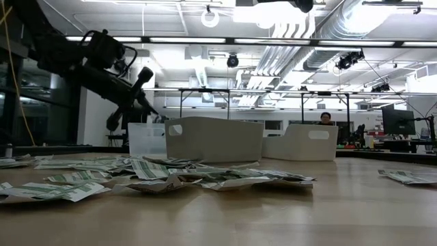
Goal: Pick & Place First Aid Supplies
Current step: Put the alcohol pad into the transparent bin, then put the bandage pack into the gray bin
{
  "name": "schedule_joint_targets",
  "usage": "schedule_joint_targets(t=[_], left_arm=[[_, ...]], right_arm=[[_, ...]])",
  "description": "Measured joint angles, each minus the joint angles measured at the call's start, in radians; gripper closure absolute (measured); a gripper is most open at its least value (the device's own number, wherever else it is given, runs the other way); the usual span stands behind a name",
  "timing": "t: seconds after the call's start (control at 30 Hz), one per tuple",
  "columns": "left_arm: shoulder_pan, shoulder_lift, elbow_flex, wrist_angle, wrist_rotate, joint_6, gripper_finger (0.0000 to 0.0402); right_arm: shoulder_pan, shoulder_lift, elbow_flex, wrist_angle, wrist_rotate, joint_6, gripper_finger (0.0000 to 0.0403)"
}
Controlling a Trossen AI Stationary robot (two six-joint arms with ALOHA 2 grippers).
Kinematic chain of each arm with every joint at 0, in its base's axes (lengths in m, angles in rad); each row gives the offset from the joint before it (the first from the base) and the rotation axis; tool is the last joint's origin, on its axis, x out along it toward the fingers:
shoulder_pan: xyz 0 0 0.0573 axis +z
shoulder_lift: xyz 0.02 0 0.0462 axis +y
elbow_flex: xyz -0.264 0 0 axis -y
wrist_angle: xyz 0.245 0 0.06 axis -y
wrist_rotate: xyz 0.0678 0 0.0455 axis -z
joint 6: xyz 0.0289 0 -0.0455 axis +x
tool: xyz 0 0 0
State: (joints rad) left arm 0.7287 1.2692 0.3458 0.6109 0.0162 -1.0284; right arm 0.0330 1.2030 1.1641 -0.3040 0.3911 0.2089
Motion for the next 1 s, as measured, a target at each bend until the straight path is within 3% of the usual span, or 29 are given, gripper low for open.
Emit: schedule_joint_targets(t=[0.3,0.63,0.8,1.0], left_arm=[[0.0,0.005,0.0,-0.007,-0.006,0.003,0.0367],[0.0,0.005,0.0,0.022,-0.006,0.039,0.0278],[0.0,0.002,0.0,0.184,0.008,0.14,0.0253],[0.0,0.002,0.001,0.452,0.173,0.286,0.0252]], right_arm=[[0.0,0.0,0.0,-0.002,0.0,0.003,0.0346],[0.0,0.0,0.0,-0.008,-0.001,0.019,0.0345],[0.001,0.0,0.0,-0.046,-0.014,0.051,0.0345],[0.001,0.0,0.0,-0.214,-0.05,0.223,0.0345]])
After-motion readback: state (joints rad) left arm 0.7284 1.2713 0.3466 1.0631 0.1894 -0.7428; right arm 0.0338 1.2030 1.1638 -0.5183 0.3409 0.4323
